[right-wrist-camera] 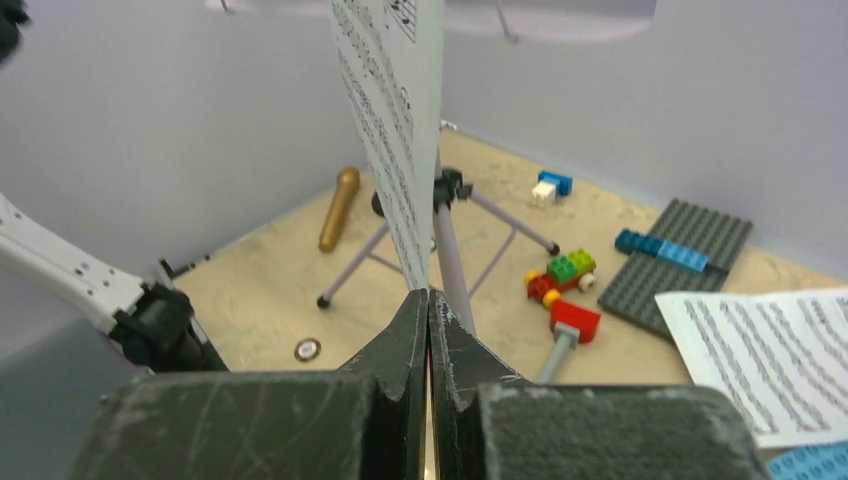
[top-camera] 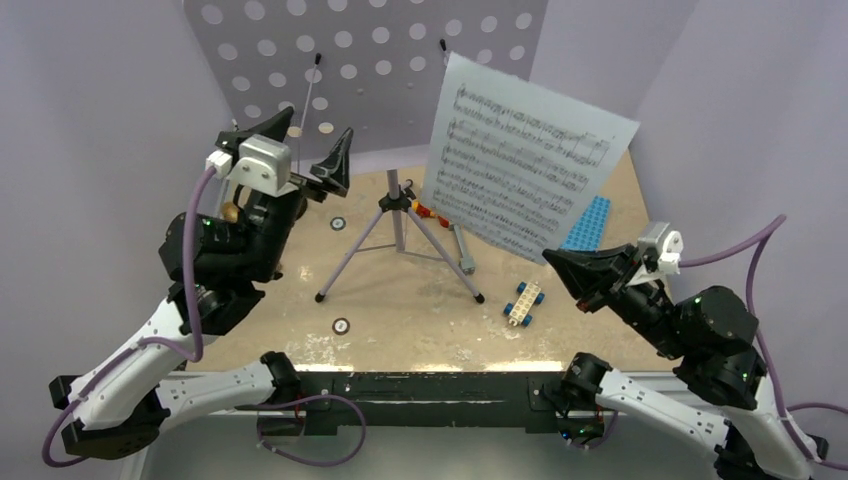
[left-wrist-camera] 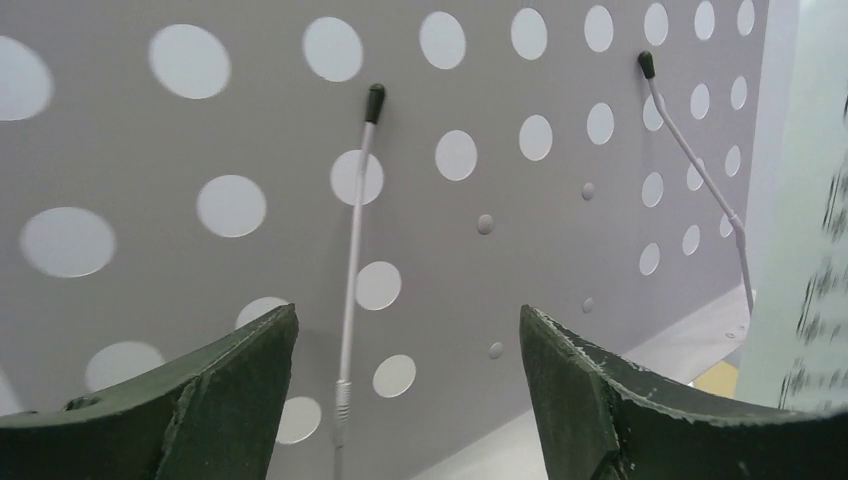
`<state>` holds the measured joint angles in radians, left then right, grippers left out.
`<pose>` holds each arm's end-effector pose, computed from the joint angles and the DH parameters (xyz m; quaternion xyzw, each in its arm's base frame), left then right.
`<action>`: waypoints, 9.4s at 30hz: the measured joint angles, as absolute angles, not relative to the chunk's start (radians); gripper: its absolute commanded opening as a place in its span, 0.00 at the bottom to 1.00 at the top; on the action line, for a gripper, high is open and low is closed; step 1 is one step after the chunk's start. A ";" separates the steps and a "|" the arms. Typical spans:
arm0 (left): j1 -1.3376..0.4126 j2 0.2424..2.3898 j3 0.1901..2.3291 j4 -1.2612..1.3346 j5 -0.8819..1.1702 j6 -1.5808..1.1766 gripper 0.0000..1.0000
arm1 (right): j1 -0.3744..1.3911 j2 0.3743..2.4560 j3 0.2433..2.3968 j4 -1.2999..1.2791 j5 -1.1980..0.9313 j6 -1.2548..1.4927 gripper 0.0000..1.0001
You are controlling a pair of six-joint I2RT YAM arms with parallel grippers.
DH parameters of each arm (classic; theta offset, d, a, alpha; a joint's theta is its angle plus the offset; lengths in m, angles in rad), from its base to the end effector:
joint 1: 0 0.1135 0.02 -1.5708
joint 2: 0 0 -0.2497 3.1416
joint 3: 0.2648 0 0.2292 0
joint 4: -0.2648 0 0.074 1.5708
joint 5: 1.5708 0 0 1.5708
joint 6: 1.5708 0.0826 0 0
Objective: Pack up the instrument practice props
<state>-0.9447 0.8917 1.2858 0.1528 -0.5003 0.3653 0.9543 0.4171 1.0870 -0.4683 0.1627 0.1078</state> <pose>0.1314 -0.1141 0.5243 0.1180 0.5079 -0.1251 0.8441 0.0573 0.0577 0.4302 -0.2015 0.6005 0.3467 0.6918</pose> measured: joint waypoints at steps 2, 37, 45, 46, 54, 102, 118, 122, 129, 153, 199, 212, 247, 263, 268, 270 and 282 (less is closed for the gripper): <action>-0.945 0.865 1.282 0.139 -0.500 0.342 0.87 | 0.954 0.373 1.028 -0.480 0.160 0.105 0.00; -0.945 0.545 1.097 -0.046 -0.499 -0.151 0.84 | 0.311 0.711 0.889 -0.576 0.127 0.411 0.00; -0.945 0.511 1.061 -0.078 -0.497 -0.218 0.84 | 0.009 1.027 1.076 -0.460 -0.159 0.498 0.00; -0.945 0.505 1.053 -0.080 -0.497 -0.226 0.84 | -0.019 1.074 1.095 -0.437 -0.194 0.517 0.00; -0.945 0.477 1.001 -0.102 -0.500 -0.262 0.84 | -0.114 1.443 1.292 -0.376 -0.364 0.608 0.00; -0.945 0.696 0.951 -0.075 -0.501 -0.240 0.85 | -0.163 2.015 1.837 0.051 -0.699 0.857 0.00; -0.945 0.597 0.878 -0.172 -0.475 -0.428 0.85 | -0.166 1.969 1.250 0.021 -0.604 0.764 0.00; -0.945 0.572 0.861 -0.196 -0.475 -0.454 0.84 | -0.173 1.919 1.251 -0.027 -0.559 0.721 0.00; -0.945 0.554 0.852 -0.212 -0.474 -0.479 0.84 | -0.190 1.907 1.251 -0.138 -0.484 0.661 0.00; -0.945 0.523 0.826 -0.308 -0.461 -0.544 1.00 | -0.192 1.718 1.320 -0.403 -0.297 0.636 0.77; -0.945 0.527 0.542 -0.111 -0.557 -0.440 0.96 | 0.707 0.715 0.548 -0.187 0.108 0.407 0.70; -0.945 0.882 0.441 0.881 -0.326 0.181 0.86 | 0.707 0.694 0.548 -0.186 0.078 0.407 0.70; -0.855 1.362 0.741 1.333 -0.486 0.371 0.05 | 0.707 0.722 0.593 -0.217 0.030 0.405 0.71; -0.698 1.165 0.720 0.974 -0.132 0.065 0.00 | 0.691 0.830 0.735 -0.219 -0.124 0.468 0.80; -0.645 1.117 0.692 0.956 -0.001 -0.024 0.00 | 0.583 0.931 0.798 -0.144 -0.297 0.588 0.80; -0.630 1.100 0.682 0.953 0.041 -0.052 0.00 | 0.531 0.988 0.814 -0.097 -0.379 0.643 0.79; -0.527 1.090 0.678 0.939 0.215 -0.187 0.00 | 0.492 1.217 0.892 0.033 -0.579 0.721 0.76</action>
